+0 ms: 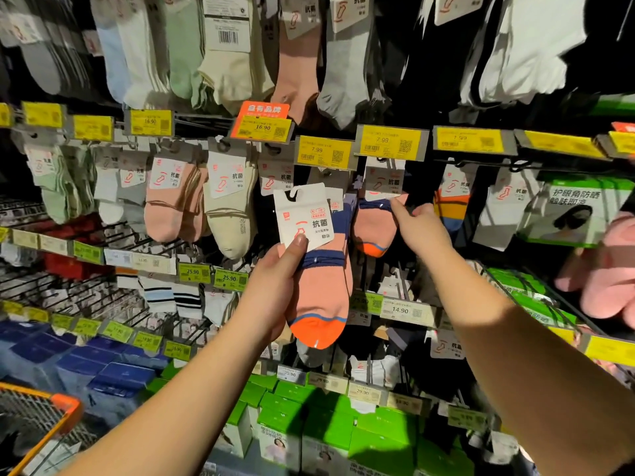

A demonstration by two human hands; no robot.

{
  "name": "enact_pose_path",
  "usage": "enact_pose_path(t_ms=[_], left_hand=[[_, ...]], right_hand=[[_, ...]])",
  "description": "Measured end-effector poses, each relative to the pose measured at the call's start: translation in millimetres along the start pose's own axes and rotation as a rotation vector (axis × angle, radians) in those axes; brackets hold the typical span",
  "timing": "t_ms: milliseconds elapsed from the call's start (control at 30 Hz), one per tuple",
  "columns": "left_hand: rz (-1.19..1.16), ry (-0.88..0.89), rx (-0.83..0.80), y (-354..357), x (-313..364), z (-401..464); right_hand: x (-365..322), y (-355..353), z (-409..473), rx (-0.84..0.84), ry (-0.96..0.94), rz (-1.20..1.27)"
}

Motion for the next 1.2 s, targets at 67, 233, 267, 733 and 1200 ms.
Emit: enact_pose_path(t_ms=[67, 233, 267, 733, 1200], left_hand=[[0.0, 0.0, -0.003, -2.2, -2.4, -0.3], [-0.07, -0.029, -0.011, -1.5, -12.7, -3.0], [-0.072, -0.027, -0.014, -0.1, -15.1, -3.6], [0.063, 0.093, 0.0, 23.4, -17.3, -17.1], [0.094, 0.166, 0.181, 25.6, -22.3, -12.9]], right_hand=[[4.0, -3.1, -27.8, 0.079, -0.026, 0.167], [-4.3, 6.2, -131.8, -0.014, -0.23, 0.595], [-7.7, 8.5, -146.1, -0.06, -0.266, 0.668], [-8.2, 28.8, -150.6, -0.356, -0.173, 0.981], [-2.9, 36.2, -157.9, -0.138, -0.179, 1.072]])
Point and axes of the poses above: each hand's wrist, its own z-axis towards the middle knuckle, its own y-axis out of the palm, x = y × z, the point moved 1 cm from there along z, towards the middle knuckle, and after that the axes turned 4 degrees about -z, right-handed, at the moved point
